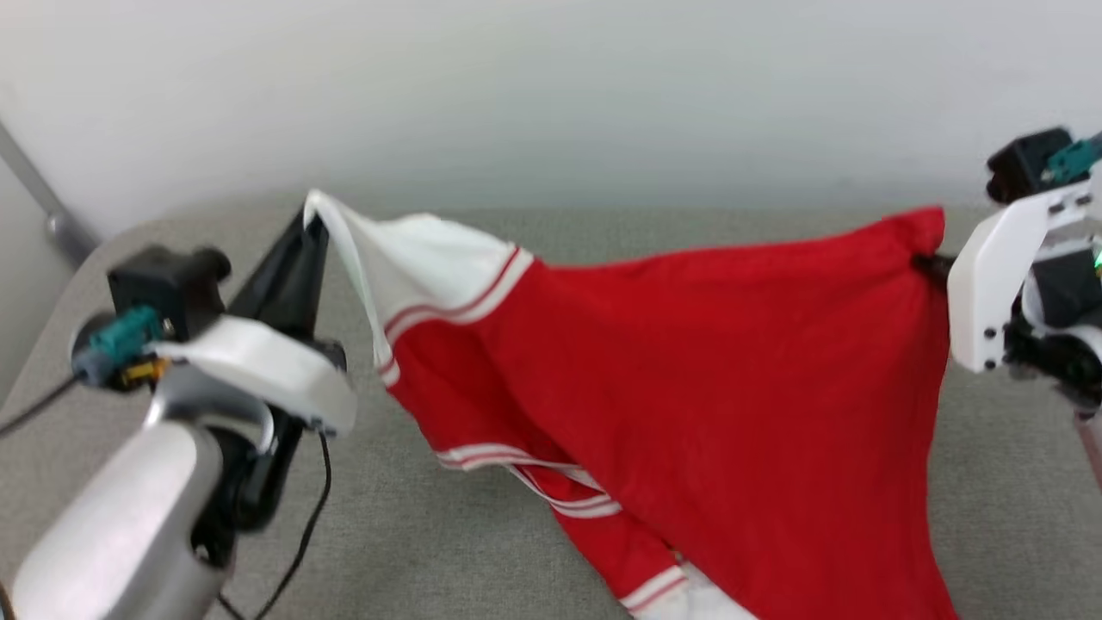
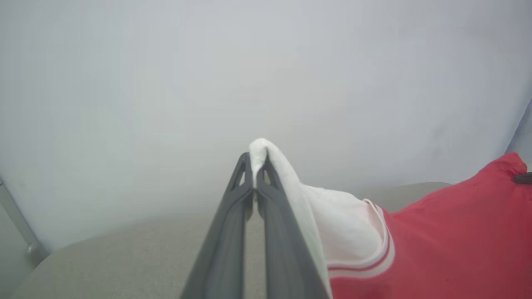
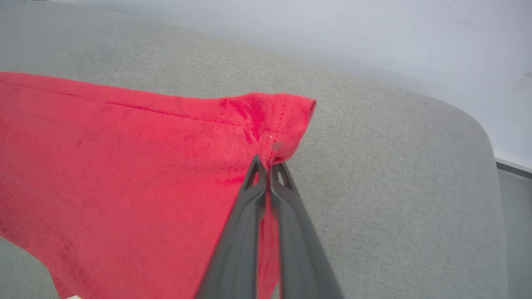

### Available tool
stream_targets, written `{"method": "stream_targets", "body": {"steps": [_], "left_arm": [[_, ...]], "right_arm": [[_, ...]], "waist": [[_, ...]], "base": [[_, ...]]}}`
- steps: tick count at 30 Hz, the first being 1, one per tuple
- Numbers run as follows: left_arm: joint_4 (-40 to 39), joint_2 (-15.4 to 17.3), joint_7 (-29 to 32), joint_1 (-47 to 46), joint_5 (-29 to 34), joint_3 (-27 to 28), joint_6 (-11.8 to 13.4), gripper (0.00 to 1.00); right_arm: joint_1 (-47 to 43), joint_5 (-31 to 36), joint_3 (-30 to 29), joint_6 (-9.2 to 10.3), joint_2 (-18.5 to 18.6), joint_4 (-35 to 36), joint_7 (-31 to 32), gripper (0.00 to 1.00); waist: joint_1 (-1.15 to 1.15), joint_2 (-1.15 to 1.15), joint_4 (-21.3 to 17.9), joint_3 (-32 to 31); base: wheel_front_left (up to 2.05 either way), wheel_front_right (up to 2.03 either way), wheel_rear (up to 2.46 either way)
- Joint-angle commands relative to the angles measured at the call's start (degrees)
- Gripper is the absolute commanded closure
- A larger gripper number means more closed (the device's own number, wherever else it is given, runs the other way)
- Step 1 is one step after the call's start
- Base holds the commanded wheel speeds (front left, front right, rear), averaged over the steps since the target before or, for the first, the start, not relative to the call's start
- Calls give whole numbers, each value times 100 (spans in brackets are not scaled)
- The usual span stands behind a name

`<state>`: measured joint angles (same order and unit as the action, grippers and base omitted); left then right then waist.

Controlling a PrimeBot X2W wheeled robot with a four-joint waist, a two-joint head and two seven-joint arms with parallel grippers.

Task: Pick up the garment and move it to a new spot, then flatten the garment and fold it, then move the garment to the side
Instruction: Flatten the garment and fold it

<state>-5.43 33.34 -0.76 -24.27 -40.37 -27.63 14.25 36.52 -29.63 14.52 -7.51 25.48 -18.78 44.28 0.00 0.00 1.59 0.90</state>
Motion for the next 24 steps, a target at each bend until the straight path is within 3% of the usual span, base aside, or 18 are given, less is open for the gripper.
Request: {"method": "stream_targets", "body": {"steps": [1, 7, 13, 19, 24], "left_arm": [[86, -40, 60, -310, 52, 33, -51, 100], [874, -161, 265, -1647, 124, 39, -382, 100], [1699, -308, 284, -2866, 220, 107, -647, 100], [2592, -441, 104, -4349, 440, 169, -920, 100], [3148, -343, -9, -5506, 730, 182, -1063, 100]], "right_arm": [[195, 15, -49, 4, 45, -6, -83, 100], [916, 97, -125, 4, 11, -136, -520, 100], [1665, 171, -225, 4, 68, -263, -882, 100], [2635, 312, -372, 4, 31, -381, -1422, 100], [3471, 501, -434, 4, -81, -556, -1846, 100]], "waist": [[0, 0, -121, -149], [0, 0, -253, -54], [0, 0, -312, 442], [0, 0, -397, 1255], [0, 0, -563, 1956]], "base": [[0, 0, 0], [0, 0, 0], [0, 0, 0], [0, 0, 0], [0, 0, 0]]}}
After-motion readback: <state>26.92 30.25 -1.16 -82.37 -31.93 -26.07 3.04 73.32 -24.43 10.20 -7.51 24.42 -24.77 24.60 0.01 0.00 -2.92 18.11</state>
